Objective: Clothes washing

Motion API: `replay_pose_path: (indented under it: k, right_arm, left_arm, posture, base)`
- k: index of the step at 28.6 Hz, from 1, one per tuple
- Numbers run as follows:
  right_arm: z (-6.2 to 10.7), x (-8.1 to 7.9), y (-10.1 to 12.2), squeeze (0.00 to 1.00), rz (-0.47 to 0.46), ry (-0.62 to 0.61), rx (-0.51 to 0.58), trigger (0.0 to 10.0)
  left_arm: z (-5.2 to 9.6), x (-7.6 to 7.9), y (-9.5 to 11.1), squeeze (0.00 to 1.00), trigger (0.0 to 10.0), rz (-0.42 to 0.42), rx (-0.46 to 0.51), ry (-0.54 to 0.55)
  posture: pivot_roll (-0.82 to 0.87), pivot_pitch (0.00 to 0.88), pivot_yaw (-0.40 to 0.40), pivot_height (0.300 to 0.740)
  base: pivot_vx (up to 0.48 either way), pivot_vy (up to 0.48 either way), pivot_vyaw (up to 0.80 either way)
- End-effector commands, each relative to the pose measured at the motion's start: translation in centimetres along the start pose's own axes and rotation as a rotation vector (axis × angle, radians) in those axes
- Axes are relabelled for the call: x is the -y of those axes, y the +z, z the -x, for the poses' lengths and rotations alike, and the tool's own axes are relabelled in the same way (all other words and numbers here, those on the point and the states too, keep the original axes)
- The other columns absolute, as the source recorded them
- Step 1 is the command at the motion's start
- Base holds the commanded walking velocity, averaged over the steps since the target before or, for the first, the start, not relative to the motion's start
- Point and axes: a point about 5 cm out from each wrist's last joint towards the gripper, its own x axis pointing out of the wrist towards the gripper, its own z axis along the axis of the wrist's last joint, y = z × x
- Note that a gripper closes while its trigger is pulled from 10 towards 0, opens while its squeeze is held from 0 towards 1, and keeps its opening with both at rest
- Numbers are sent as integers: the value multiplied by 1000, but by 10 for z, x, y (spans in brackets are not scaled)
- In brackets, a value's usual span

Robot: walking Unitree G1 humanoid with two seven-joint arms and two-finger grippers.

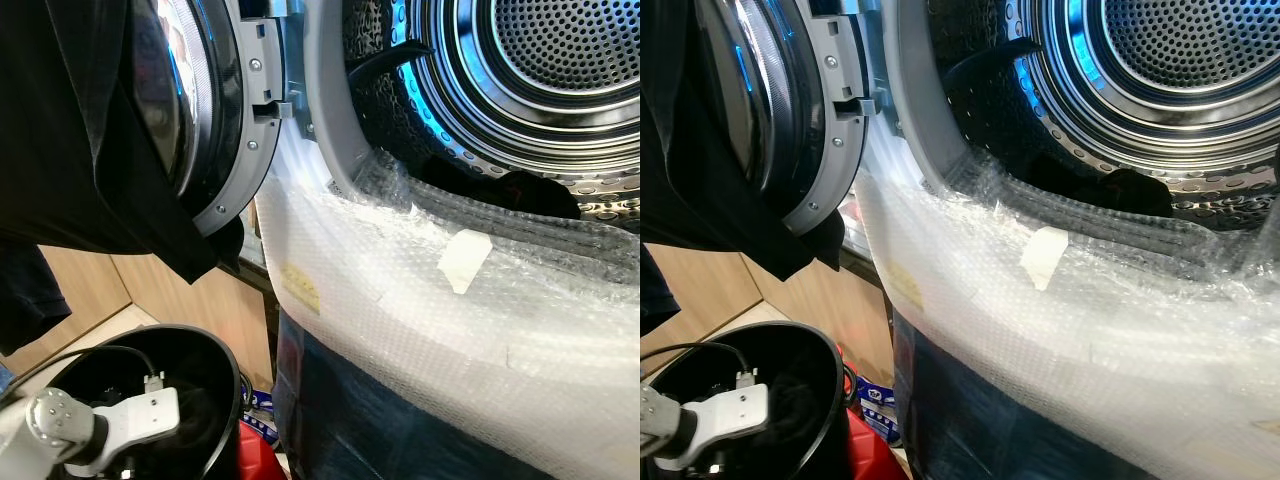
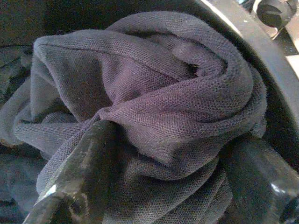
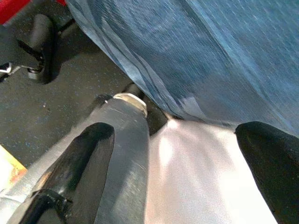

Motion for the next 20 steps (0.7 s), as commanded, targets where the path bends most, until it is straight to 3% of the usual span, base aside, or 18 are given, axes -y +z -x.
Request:
replay_pose_path:
  k: [1,6,7,8,20]
  right_arm:
    - [0,3,1,0,19,-9,3,10000]
    - [1,9,6,0,14,-21,16,10000]
    - [1,9,6,0,10,-23,18,10000]
    - [1,9,7,0,15,-17,17,10000]
    - [0,5,3,0,34,-4,5,10000]
  left_arm:
    - [-1,0,-3,0,10000,29,-11,10]
    - [-6,4,-5,0,10000,59,-13,15]
    - [-7,6,-4,0,2078,76,1,3]
    - [-8,9,-4,0,0,76,1,-13]
    - [-8,18,-4,0,0,72,-10,-78]
  posture:
    - [214,0,-3,740]
    - [213,0,-4,740]
    - [215,0,-4,740]
    - [218,0,-8,740]
    - [212,0,-9,740]
  base:
    - [0,0,0]
    - [0,0,0]
    - [0,0,0]
    - [0,0,0]
    - [0,0,0]
